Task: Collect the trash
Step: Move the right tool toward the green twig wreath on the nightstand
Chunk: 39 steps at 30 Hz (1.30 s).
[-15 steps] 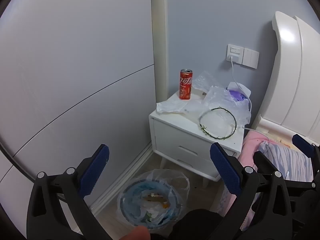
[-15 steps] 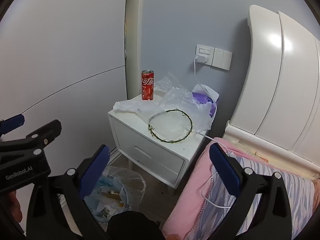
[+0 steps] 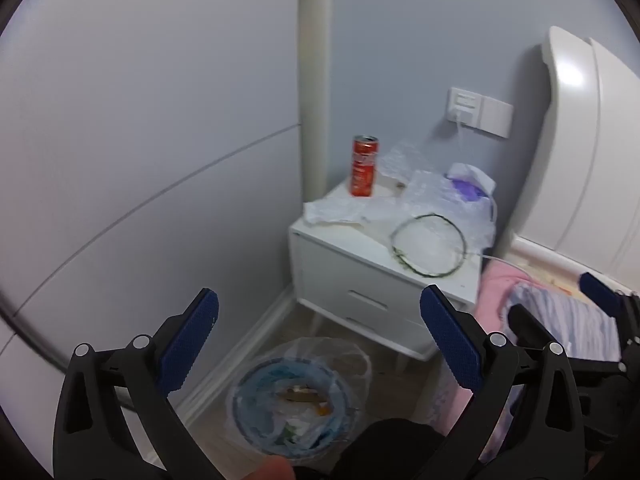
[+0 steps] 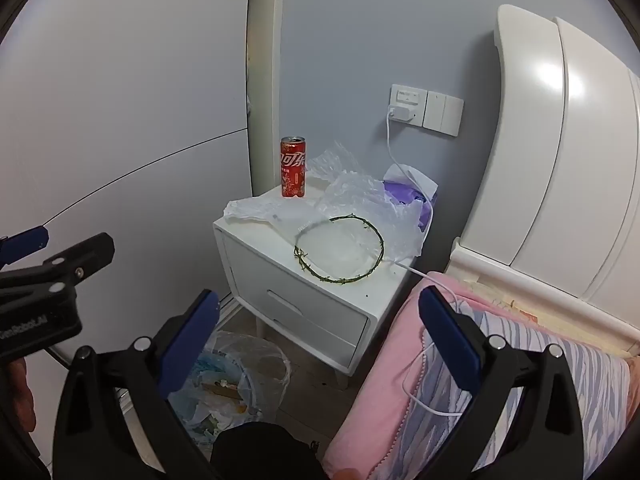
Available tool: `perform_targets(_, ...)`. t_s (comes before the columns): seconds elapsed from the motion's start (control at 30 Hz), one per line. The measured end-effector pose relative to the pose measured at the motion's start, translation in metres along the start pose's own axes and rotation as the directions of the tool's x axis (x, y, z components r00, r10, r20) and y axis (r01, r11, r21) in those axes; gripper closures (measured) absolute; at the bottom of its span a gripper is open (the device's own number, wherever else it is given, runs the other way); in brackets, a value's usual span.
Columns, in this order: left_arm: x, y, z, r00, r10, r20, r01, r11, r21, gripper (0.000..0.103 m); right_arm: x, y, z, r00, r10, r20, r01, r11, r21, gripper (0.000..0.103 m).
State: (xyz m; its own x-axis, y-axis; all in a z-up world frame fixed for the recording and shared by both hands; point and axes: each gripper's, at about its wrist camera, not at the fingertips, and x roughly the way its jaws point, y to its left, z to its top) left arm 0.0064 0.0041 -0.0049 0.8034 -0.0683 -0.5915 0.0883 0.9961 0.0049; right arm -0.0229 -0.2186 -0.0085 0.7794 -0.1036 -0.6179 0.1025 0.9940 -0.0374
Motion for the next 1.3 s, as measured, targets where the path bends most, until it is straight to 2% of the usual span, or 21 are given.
perform_targets(0.23,0.024,-0.01,0.004,1.0,0.016,-0.013,-0.016,0.999,0.04,0.005,0.022,-0.013,0.0,1.0,0.003,-0.006,-0.003,1.0,0.031,0.006)
perform_targets(0.43,0.049,-0.011,0.01,0.999,-0.001,-0.04,0.003,1.0,0.027,0.005,0.045,-0.023,0.002,0.999,-0.002,-0.033,0.003,0.999,0.042,0.006)
perform_targets(0.63,0.076,-0.015,0.018,0.996,-0.069,-0.064,0.072,0.997,0.038,0.005,0.074,-0.031,0.003,0.998,0.014,-0.061,-0.012,0.999,0.044,0.006)
perform_targets(0.87,0.111,-0.027,0.037,0.993,-0.109,-0.055,0.114,0.986,0.12,0.005,0.115,-0.032,0.012,0.997,0.009,-0.078,-0.005,0.999,0.049,0.006)
perform_targets(1.07,0.151,-0.047,0.051,0.982,-0.173,-0.076,0.185,0.965,0.184,0.005,0.155,-0.039,0.016,0.994,-0.001,-0.111,0.01,0.996,0.083,0.006)
perform_targets(1.3,0.2,-0.071,0.069,0.961,-0.256,-0.1,0.273,0.931,0.241,0.005,0.205,-0.049,0.021,0.989,0.007,-0.147,0.008,0.994,0.106,0.006)
